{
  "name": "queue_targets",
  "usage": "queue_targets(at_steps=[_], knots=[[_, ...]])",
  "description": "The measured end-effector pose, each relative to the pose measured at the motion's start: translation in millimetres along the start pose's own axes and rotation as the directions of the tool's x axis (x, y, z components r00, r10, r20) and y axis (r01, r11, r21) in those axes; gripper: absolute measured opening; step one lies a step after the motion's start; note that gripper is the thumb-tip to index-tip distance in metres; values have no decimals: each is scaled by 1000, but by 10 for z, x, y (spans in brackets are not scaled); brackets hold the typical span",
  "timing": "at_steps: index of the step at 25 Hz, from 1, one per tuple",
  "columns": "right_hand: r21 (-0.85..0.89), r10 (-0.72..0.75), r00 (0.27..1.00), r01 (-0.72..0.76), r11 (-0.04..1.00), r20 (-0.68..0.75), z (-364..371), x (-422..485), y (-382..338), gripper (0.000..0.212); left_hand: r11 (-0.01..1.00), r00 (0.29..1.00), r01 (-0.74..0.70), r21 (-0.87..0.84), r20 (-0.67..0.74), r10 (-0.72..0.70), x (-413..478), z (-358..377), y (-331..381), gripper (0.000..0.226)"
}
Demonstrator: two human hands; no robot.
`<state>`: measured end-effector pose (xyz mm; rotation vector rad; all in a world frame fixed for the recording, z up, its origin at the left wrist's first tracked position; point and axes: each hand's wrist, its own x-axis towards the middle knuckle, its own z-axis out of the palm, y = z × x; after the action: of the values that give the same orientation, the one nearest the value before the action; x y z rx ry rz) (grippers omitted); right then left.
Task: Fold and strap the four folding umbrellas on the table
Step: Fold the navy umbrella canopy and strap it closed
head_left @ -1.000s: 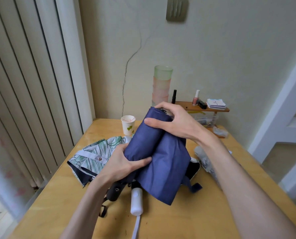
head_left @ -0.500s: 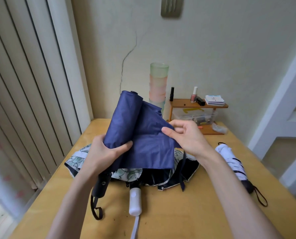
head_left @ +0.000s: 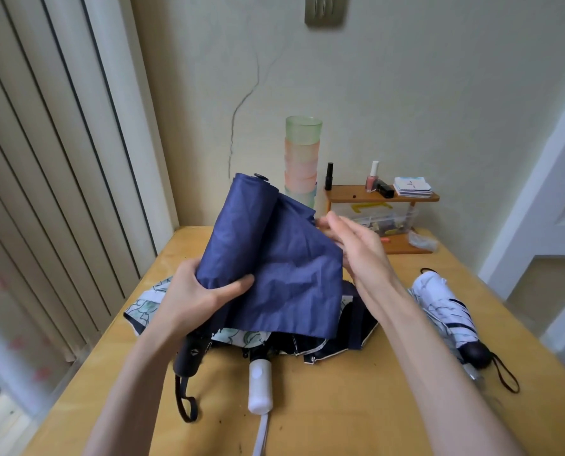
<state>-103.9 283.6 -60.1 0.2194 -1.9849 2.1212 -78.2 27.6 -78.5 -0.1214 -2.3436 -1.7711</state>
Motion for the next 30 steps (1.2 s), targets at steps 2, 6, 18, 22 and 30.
queue_targets(at_steps=[2, 6, 18, 22, 30], knots=[[-44, -49, 999, 50, 998, 18, -15, 27, -98, 15, 999, 999, 17, 42, 29, -18, -12, -15, -8, 52], [-205, -187, 975, 209, 956, 119, -65, 99, -215, 17, 997, 999, 17, 69, 35, -19, -17, -10, -1, 46], [-446, -97, 955, 219, 868, 279, -157, 236, -401, 14, 994, 998, -8, 110, 68, 1, -2, -32, -15, 40], [-487, 23, 947, 144, 862, 321, -216, 259, -474, 19, 991, 994, -33, 126, 111, 19, 0, -58, -20, 28], [-346, -122, 982, 167, 923, 147, -102, 219, -305, 9, 997, 991, 6, 82, 129, -17, -32, -87, 32, 43]])
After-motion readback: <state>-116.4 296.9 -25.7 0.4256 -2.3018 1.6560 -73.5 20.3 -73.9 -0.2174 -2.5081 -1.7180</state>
